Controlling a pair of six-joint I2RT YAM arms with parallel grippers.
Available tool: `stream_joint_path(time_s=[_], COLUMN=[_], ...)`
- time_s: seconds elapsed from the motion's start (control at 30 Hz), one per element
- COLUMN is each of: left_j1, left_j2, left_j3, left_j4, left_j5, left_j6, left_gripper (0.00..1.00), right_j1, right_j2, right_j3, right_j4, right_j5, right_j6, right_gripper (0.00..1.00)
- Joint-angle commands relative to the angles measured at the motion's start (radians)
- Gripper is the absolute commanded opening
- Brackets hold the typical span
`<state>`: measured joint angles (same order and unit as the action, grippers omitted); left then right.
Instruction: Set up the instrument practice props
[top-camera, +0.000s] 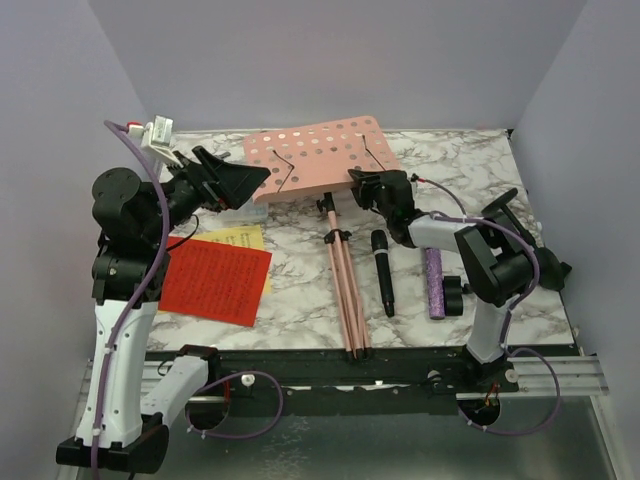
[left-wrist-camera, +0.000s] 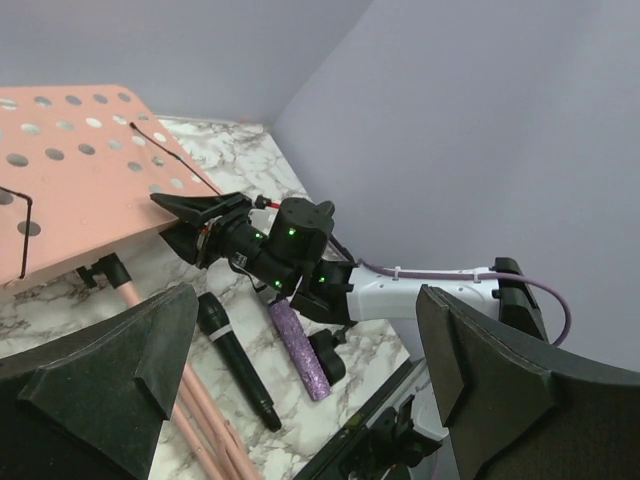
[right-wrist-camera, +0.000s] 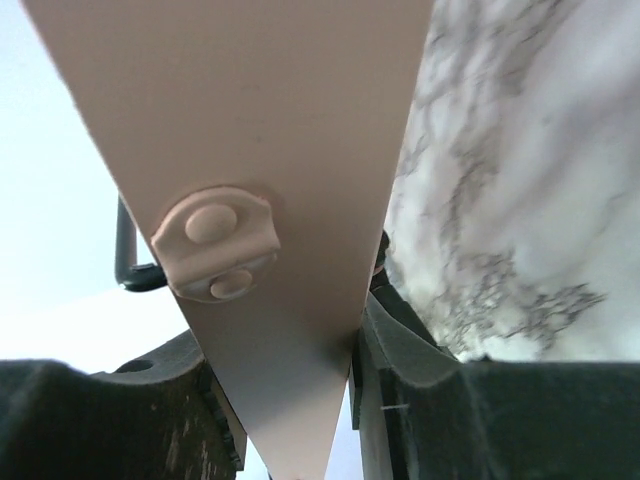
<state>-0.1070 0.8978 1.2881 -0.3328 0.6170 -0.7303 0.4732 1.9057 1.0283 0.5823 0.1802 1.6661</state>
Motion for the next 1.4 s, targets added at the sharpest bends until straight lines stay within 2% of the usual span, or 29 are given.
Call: stream_joint_path(time_s=[0.0, 0.3, 0.53, 0.8, 0.87, 0.97, 1.07, 1.13, 1.27, 1.37], left_j1=[0.002, 0.002, 0.002, 0.002, 0.002, 0.002, 0.000, 0.000, -0.014, -0.072], left_j2=[-0.034, -0.070, -0.128, -0.208, -0.253, -0.337, -0.348, -0.344, -0.297, -0.214], left_j3=[0.045, 0.028, -0.048, -0.215, -0.312, -0.497, -0.649, -0.725, -0.796, -0.853], left_j4=[-0.050, -0.054, -0.079, -0.056, 0.018, 0.212, 0.442, 0.606, 0.829, 1.040], left_j5=[-0.063, -0.057, -0.041, -0.024, 0.018, 0.084, 0.123, 0.091, -0.019, -0.103], left_j6=[-0.037, -0.075, -0.004, 0.091, 0.086, 0.024, -0.067, -0.121, -0.129, -0.110], left_gripper=[0.99, 0.99, 0.99, 0.99, 0.99, 0.99, 0.96, 0.94, 0.88, 0.82], right_j1=[-0.001, 0.011, 0.012, 0.012, 0.014, 0.014, 0.016, 0.019, 0.028, 0.034], right_j2=[-0.153, -0.117, -0.135, -0.118, -0.126, -0.148, -0.161, -0.164, -0.177, -0.190], right_j3=[0.225, 0.477, 0.490, 0.379, 0.343, 0.309, 0.292, 0.288, 0.281, 0.280], right_j4=[0.352, 0.255, 0.285, 0.710, 0.787, 0.828, 0.841, 0.845, 0.840, 0.839], right_j5=[0.010, -0.028, -0.046, -0.103, -0.092, -0.090, -0.091, -0.092, -0.088, -0.086], right_j6=[0.056, 0.107, 0.109, -0.034, -0.052, -0.068, -0.061, -0.047, -0.034, -0.032], right_gripper=[0.00, 0.00, 0.00, 0.00, 0.00, 0.00, 0.00, 0.00, 0.00, 0.00])
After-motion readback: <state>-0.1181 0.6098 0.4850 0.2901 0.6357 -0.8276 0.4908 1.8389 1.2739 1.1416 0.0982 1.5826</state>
